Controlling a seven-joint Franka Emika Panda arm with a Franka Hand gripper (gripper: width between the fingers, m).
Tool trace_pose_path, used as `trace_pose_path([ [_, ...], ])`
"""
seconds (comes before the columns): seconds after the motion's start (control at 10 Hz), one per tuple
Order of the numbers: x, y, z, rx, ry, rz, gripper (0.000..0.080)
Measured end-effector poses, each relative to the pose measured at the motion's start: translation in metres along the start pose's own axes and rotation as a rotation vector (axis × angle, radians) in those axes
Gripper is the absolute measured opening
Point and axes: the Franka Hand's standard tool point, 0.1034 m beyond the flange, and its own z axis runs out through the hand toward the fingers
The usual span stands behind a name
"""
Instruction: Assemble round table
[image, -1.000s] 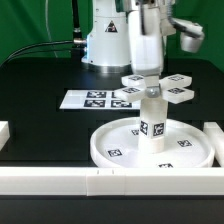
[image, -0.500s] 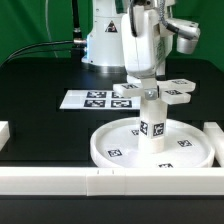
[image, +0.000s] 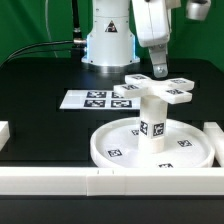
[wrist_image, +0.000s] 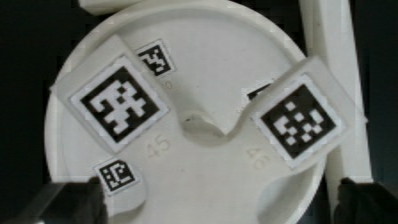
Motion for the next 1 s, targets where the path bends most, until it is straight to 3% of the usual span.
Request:
trace_pose_path([
  [0.2,-0.0005,0.0006,0.0012,-0.002,0.002,-0.106,0.0649],
  [0.3,-0.0026,0.0031,0.0046,-0.013,0.007,-0.246,0.0649],
  [0.4,-0.0044,0.004,0.0039,-0.043,0.009,-0.398,0.0649],
  [0.7,-0.0062,-0.0043,0.0051,-0.082,-0.006,-0.879,0.0649],
  [1.0,-0.0058,-0.0052,0.0058,-0.082,-0.012,-1.062,0.0649],
])
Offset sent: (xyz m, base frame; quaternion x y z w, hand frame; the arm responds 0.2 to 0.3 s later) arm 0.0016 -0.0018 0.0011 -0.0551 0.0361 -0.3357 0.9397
